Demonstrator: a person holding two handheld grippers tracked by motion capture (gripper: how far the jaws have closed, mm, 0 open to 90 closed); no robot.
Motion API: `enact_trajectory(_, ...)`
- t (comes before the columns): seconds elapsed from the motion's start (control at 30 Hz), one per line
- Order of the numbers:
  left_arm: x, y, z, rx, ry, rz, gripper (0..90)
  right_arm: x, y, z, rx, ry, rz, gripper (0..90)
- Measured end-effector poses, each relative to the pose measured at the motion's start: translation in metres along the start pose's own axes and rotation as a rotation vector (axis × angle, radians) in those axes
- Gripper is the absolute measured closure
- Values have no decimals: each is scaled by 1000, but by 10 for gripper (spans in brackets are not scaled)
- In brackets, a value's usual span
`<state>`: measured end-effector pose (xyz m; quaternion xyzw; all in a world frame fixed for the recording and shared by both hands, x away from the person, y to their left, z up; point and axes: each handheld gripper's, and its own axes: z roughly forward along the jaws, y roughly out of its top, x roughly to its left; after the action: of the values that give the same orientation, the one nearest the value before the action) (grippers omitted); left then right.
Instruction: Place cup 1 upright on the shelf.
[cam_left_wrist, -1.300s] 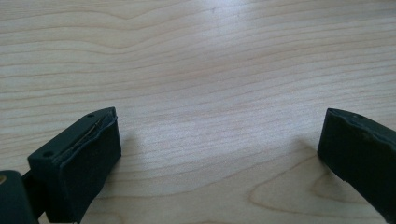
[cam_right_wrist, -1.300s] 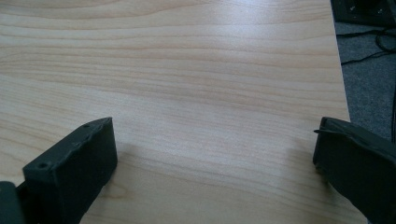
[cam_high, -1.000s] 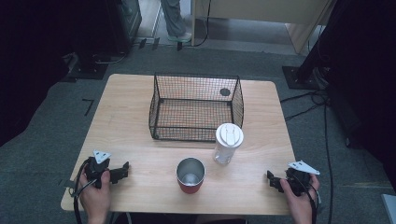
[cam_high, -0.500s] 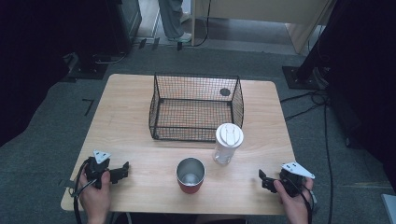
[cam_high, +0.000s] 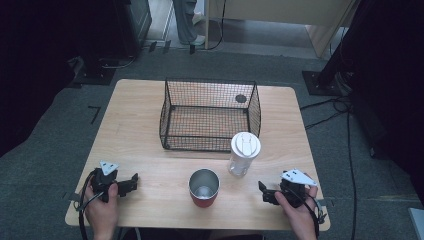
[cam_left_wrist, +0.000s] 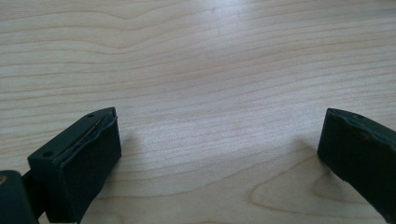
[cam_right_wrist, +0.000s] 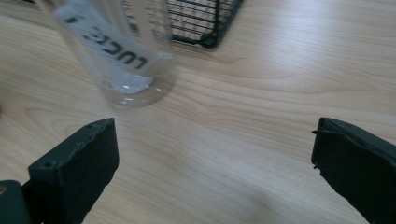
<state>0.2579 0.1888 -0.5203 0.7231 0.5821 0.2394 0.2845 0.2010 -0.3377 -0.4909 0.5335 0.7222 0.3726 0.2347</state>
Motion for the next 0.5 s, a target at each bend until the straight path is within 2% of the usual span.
enact_trajectory(0.23, 0, 0, 0, 0, 0, 0, 0, 20, 7, -2, -15, 36, -21, 7)
enact_trajectory(0.37, 0, 0, 0, 0, 0, 0, 0, 35, 10, -4, -29, 59, -50, 7)
enact_trajectory(0.5, 0, 0, 0, 0, 0, 0, 0, 42, 12, -6, -35, 67, -60, 7)
